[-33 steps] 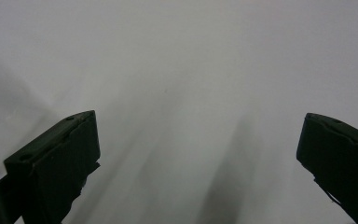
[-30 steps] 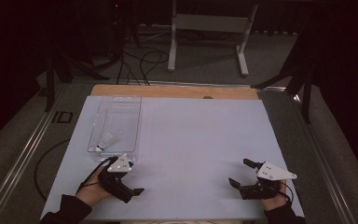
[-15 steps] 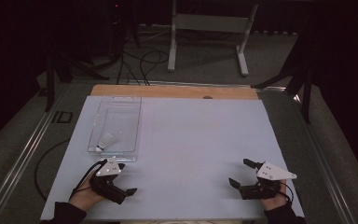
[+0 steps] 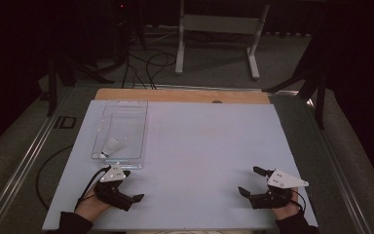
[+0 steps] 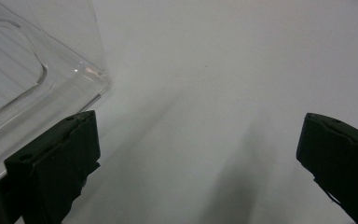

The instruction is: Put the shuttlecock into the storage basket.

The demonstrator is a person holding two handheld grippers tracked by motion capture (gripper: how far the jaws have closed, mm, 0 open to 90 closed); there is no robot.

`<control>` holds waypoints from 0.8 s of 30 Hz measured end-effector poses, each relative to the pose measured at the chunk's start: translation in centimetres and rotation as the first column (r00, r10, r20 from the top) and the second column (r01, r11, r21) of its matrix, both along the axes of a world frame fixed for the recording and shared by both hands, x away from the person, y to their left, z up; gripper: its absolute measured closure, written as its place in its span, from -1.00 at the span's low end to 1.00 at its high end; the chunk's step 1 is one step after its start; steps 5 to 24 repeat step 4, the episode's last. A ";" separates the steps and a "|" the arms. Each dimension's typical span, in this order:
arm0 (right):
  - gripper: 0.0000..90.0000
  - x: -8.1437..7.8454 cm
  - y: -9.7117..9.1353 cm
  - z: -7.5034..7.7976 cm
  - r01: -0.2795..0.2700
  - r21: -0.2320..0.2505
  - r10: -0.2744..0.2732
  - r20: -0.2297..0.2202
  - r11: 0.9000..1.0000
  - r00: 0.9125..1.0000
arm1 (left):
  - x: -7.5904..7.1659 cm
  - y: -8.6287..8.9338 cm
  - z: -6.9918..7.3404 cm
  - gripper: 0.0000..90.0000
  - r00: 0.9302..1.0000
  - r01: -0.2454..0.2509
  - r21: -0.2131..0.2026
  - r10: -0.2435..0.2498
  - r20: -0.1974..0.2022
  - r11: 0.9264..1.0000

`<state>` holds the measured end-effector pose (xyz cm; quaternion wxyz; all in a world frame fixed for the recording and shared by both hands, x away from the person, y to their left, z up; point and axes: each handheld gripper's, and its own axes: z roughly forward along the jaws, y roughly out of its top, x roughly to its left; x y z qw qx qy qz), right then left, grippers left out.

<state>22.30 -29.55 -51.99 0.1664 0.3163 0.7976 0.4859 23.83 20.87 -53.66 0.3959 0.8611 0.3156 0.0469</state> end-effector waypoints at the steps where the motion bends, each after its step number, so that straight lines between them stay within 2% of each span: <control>1: -0.81 0.0 0.0 0.0 0.001 -0.001 -0.001 0.002 1.000 1.000 | -0.1 -0.1 0.0 -1.00 1.000 0.002 -0.003 -0.002 0.008 1.000; 3: -0.81 0.0 -0.1 0.0 0.001 -0.001 -0.001 0.002 1.000 1.000 | -0.1 0.0 0.1 -1.00 1.000 0.007 -0.027 -0.007 0.019 1.000; 24: -0.81 0.0 -0.1 0.0 0.001 -0.001 -0.001 0.002 1.000 1.000 | -0.1 0.0 0.1 -1.00 1.000 0.007 -0.027 -0.007 0.019 1.000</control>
